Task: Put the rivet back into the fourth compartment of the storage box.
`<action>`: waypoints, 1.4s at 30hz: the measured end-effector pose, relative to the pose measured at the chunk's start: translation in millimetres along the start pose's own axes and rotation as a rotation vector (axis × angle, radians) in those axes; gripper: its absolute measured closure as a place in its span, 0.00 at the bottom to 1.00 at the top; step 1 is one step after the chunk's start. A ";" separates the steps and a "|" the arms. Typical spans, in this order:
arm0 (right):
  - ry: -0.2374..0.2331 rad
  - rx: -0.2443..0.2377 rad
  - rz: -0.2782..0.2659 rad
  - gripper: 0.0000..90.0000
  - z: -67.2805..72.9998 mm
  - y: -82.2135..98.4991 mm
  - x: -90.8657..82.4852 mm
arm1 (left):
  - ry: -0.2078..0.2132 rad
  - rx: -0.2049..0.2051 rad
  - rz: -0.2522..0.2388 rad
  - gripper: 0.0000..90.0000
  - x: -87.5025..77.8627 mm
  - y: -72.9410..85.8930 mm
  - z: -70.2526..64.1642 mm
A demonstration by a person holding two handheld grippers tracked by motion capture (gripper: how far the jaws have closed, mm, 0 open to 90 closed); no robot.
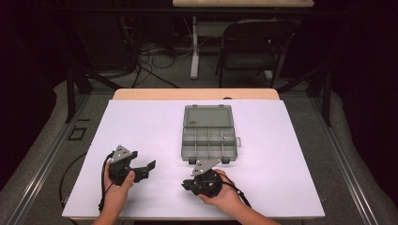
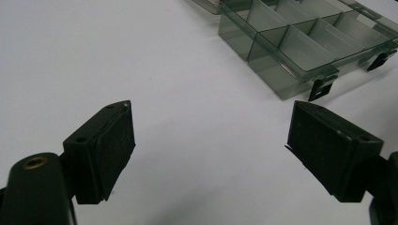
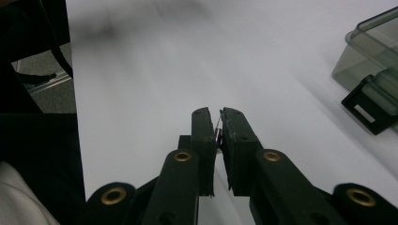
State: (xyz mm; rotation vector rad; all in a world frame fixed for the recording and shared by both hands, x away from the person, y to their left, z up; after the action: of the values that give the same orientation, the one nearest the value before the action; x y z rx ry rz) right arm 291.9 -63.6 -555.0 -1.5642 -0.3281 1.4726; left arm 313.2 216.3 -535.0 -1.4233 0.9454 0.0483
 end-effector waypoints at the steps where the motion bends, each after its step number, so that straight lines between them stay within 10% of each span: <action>1: 0.000 -0.001 -0.006 0.93 -0.9 -0.9 -1.9 | 0.000 0.000 0.000 0.17 0.1 0.0 0.0; 42: 0.116 0.032 -0.102 0.93 -40.6 -29.7 -58.0 | -0.005 -0.011 -0.009 0.17 -0.1 -0.6 0.1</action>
State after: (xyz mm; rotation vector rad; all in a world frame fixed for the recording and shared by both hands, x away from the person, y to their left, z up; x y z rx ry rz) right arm 325.3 -107.7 -501.8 -1.5767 -0.3110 1.2970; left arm 313.5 216.4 -534.5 -1.4364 0.9357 0.0509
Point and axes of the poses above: each handheld gripper's, and its own axes: x roughly forward along the jaws, y roughly out of its underside, z roughly to its left, the point moved 1 cm from there along x, roughly forward along the jaws, and after that the axes turned 1 degree about z, right-handed, at the moved point
